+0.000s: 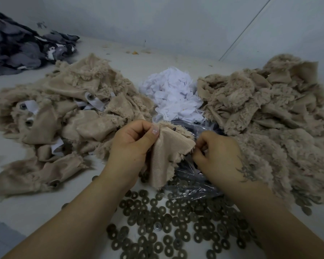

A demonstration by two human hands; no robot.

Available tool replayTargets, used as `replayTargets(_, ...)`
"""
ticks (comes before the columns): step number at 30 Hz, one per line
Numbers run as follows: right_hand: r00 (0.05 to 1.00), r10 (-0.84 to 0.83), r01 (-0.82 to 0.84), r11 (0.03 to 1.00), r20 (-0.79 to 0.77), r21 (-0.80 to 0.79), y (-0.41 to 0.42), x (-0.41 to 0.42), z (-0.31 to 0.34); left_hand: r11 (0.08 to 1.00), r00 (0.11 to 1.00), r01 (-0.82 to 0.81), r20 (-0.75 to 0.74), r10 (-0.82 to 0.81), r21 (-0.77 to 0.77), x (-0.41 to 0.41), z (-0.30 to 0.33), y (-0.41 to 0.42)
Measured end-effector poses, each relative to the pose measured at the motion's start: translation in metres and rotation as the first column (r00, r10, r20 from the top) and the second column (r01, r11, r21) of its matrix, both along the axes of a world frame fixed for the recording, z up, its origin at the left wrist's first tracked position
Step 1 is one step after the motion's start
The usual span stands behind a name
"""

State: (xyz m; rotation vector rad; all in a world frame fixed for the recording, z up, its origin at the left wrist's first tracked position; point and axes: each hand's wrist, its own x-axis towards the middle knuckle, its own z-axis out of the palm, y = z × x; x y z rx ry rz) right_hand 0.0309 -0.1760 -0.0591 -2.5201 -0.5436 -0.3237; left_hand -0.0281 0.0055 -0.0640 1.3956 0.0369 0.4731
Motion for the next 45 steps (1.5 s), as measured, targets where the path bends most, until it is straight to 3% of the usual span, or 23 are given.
replayTargets(9, 0.990, 0.090, -0.091, 0.996, -0.111, 0.002, 0.003, -0.009, 0.014, 1.000, 1.000, -0.005, 0.001, 0.005, 0.010, 0.002, 0.002, 0.000)
replayTargets(11, 0.960, 0.146, -0.100, 0.976, -0.240, 0.195, 0.004, -0.012, 0.018, 1.000, 1.000, 0.006, 0.003, -0.006, 0.013, 0.001, 0.003, -0.001)
replayTargets(14, 0.817, 0.355, -0.025, 0.809, -0.455, 0.587, 0.008, -0.017, 0.020, 0.999, 0.999, 0.036, 0.006, -0.036, -0.006, 0.000, 0.004, -0.004)
replayTargets(17, 0.675, 0.537, 0.185, 0.542, -0.507, 0.820, 0.015, -0.020, 0.015, 0.999, 0.999, 0.049, 0.022, -0.049, -0.015, 0.000, 0.004, -0.006)
replayTargets(19, 0.619, 0.617, 0.327, 0.360, -0.486, 0.874, 0.019, -0.019, 0.010, 0.999, 0.999, 0.045, 0.029, -0.045, 0.005, 0.000, 0.004, -0.008)
replayTargets(23, 0.492, 0.748, 0.502, 0.175, -0.446, 0.847, 0.023, -0.021, 0.010, 0.999, 0.999, 0.023, 0.039, -0.024, 0.029, 0.000, 0.002, -0.012)
replayTargets(26, 0.413, 0.782, 0.525, 0.214, -0.467, 0.824, 0.024, -0.026, 0.009, 0.998, 0.999, 0.039, 0.023, -0.040, 0.042, -0.001, 0.002, -0.014)
replayTargets(31, 0.619, 0.591, 0.447, 0.277, -0.517, 0.851, 0.027, -0.028, 0.008, 0.995, 1.000, 0.009, -0.025, -0.007, 0.097, -0.001, -0.001, -0.016)
replayTargets(35, 0.760, 0.408, 0.328, 0.431, -0.505, 0.841, 0.024, -0.028, 0.009, 0.987, 1.000, 0.013, 0.017, -0.016, 0.159, 0.000, -0.002, -0.015)
replayTargets(45, 0.845, 0.361, 0.201, 0.469, -0.395, 0.860, 0.024, -0.029, 0.005, 0.939, 0.996, -0.071, 0.074, 0.048, 0.335, 0.000, 0.000, -0.014)
